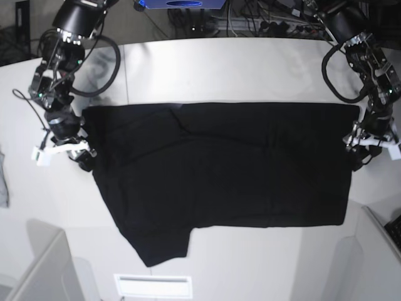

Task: Fold the T-shirt properly
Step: 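Lower the shoulders onto the shirt body and open both grippers, then grasp the folded edge with both grippers and drag it toward the robot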

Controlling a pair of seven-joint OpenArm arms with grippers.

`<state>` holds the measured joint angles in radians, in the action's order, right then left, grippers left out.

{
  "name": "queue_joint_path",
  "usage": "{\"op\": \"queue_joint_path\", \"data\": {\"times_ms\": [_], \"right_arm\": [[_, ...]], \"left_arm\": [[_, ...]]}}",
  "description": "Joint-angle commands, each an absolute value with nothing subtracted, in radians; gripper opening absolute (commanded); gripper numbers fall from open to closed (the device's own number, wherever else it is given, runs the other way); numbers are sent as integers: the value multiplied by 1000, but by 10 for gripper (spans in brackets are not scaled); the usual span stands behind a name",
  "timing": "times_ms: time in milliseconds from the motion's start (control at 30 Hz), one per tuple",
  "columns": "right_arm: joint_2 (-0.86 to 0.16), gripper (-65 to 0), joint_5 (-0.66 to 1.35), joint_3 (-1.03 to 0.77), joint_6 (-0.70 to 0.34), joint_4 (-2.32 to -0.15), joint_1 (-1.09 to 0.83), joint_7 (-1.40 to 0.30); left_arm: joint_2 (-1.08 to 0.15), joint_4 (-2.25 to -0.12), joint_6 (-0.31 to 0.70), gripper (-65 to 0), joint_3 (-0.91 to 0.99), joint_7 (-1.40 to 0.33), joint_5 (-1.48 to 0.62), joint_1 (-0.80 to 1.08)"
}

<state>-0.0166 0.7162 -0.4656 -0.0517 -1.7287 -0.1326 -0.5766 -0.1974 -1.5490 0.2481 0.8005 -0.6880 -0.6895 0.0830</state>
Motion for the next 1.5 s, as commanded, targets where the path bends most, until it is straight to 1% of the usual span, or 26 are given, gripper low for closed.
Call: {"op": "queue_joint_path", "data": {"times_ms": [0,67,167,300,367,700,867,1233,1467], "right_arm": [[-13,-371,727,-472,-56,-1785,-159,-553],[-8,-371,727,-479,-51,-1833,-203,-553],[2,-368,765,-479,-50,-1851,-265,-552],[25,-329,943,-533,-48,-1833,-337,-552],[35,-324,1007,-552,-48,-1805,-361,-552],[31,-320,1015,-542,-56,-1621,-343,-552],[12,-261,1015,-541,-56,-1564,-311,-553],[10,-260,1015,-541,-54,-1541,-306,-553],[10,-260,1015,-539,-51,-1527,-291,-553]], "left_arm": [[-196,-1570,249,-169,849,-673,-739,111],[-188,-1564,274,-169,900,-673,-819,166],[-188,-1572,311,-169,900,-670,-891,265],[-185,-1567,377,-169,900,-668,-894,326],[-185,-1557,395,-169,900,-668,-891,341],[-177,-1457,398,-169,903,-667,-831,308],[-179,-1394,398,-169,900,-668,-832,280],[-179,-1316,398,-169,898,-673,-828,217],[-173,-1303,398,-169,898,-673,-727,171]]}}
